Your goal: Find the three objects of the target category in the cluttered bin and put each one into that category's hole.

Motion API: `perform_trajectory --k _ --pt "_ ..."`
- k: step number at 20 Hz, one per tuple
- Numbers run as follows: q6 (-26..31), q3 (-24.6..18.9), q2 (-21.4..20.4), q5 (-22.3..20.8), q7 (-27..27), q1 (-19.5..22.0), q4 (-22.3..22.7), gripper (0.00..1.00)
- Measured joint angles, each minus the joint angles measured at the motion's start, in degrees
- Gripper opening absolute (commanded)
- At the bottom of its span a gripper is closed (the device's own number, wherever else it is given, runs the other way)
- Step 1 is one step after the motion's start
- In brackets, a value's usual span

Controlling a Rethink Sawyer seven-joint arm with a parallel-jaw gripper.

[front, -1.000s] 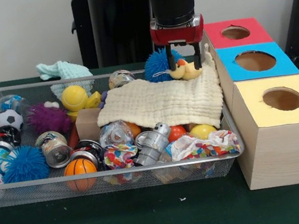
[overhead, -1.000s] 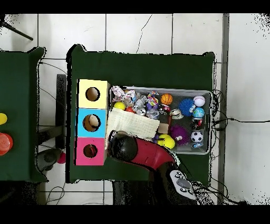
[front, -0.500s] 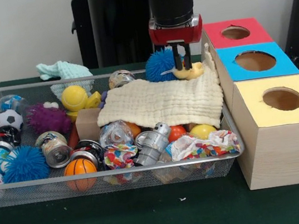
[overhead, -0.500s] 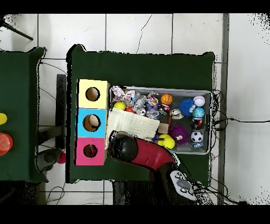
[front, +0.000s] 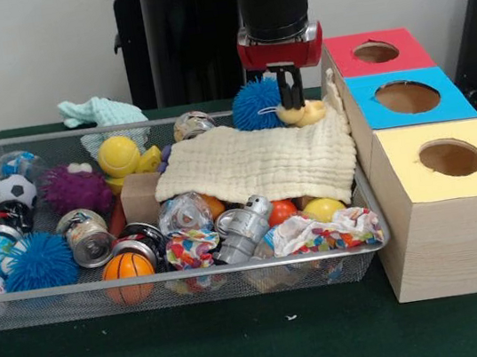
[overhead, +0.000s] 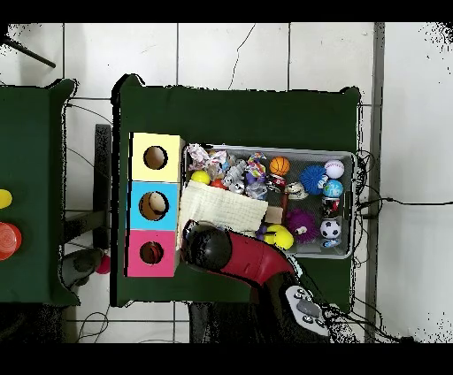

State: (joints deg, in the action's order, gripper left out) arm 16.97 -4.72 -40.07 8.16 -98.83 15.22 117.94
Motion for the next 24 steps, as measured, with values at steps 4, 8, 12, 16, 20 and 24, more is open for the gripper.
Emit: perform_trajectory --k 4,8,12,16,20,24 --pt "0.8 0.0 -0.1 0.0 0.0 0.0 0.0 0.0" --pt "3.7 0.0 -1.1 0.1 0.0 0.0 0.0 0.0" --pt "8.9 0.0 -2.8 0.5 0.0 0.0 0.0 0.0" --pt "13.8 0.0 -4.5 1.2 0.0 0.0 0.0 0.0" --pt "15.0 0.0 -5.4 1.4 0.0 0.0 0.0 0.0" --pt "15.0 0.0 -5.8 1.5 0.0 0.0 0.0 0.0"
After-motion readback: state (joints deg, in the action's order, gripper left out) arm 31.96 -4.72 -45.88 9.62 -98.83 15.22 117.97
